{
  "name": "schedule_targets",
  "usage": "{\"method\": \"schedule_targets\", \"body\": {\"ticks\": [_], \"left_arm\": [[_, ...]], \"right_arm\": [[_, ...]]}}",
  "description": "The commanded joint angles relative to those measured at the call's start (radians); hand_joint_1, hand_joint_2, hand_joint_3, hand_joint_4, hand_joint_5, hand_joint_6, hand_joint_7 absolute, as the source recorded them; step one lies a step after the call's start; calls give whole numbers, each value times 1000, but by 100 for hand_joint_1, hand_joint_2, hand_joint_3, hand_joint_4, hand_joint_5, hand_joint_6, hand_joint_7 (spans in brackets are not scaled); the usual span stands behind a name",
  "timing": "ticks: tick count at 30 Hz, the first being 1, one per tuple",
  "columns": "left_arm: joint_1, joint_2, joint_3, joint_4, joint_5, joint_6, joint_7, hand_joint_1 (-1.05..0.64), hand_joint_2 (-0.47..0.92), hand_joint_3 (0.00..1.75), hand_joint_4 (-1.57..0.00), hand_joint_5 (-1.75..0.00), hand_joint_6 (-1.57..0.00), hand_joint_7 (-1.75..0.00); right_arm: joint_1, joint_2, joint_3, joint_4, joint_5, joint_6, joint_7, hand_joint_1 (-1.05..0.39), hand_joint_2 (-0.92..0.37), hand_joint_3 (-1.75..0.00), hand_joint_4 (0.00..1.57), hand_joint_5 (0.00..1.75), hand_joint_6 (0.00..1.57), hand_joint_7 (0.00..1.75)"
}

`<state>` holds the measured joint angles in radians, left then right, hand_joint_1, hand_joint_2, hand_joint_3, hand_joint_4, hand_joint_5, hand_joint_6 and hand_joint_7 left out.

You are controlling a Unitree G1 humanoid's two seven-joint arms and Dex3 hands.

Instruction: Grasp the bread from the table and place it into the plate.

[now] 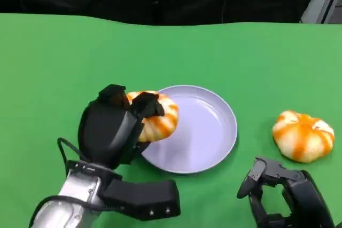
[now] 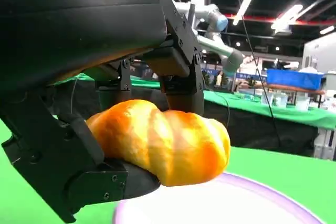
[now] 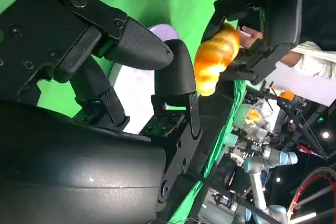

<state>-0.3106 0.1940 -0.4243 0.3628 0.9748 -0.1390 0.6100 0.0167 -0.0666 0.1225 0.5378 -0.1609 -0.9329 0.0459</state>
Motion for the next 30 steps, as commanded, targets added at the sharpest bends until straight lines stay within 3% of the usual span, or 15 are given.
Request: {"method": "schedule_targets", "body": {"ticks": [1, 8, 14, 17, 19, 21, 23, 24, 26, 30], "left_arm": [[-49, -9, -14, 56, -17, -4, 13, -20, 51, 95, -88, -172, -85, -125], [-108, -37, -37, 151, -39, -19, 24, -18, 44, 103, -91, -165, -90, -107], [-158, -63, -56, 227, -63, -18, 4, -19, 44, 106, -89, -161, -90, -102], [-171, -75, -65, 250, -81, -17, -13, -21, 49, 93, -84, -153, -87, -88], [-173, -79, -70, 250, -97, -6, -62, -23, 61, 69, -74, -151, -85, -66], [-171, -73, -79, 233, -109, 13, -151, -29, 80, 37, -58, -132, -73, -43], [-168, -67, -86, 216, -115, 30, -207, -35, 89, 20, -46, -114, -63, -28], [-167, -64, -92, 208, -115, 41, -239, -35, 91, 18, -44, -111, -62, -26], [-164, -57, -101, 194, -116, 59, -296, -56, 92, 25, -30, -80, -49, -12], [-157, -49, -109, 160, -124, 96, -402, -73, 92, 34, -16, -63, -36, -3]], "right_arm": [[17, -4, -6, -11, 12, 5, -2, -57, -32, -145, 91, 175, 84, 148], [23, -6, -6, -25, 5, 14, -4, -57, -31, -147, 91, 175, 85, 149], [26, -6, -3, -27, 19, 16, 8, -57, -31, -147, 91, 175, 84, 148], [27, -5, -3, -26, 17, 12, 8, -56, -31, -146, 91, 175, 84, 148], [28, -5, -2, -28, 16, 13, 9, -56, -32, -146, 91, 175, 84, 148], [29, -5, -2, -27, 19, 12, 11, -57, -32, -144, 91, 175, 84, 148], [28, -5, -2, -26, 20, 11, 11, -57, -32, -144, 91, 175, 84, 148], [30, -4, -2, -29, 17, 14, 9, -57, -33, -143, 91, 175, 84, 148], [32, -2, -3, -32, 12, 16, 4, -57, -33, -144, 92, 175, 85, 148], [32, -2, -2, -31, 16, 16, 8, -55, -32, -147, 91, 175, 85, 148]]}}
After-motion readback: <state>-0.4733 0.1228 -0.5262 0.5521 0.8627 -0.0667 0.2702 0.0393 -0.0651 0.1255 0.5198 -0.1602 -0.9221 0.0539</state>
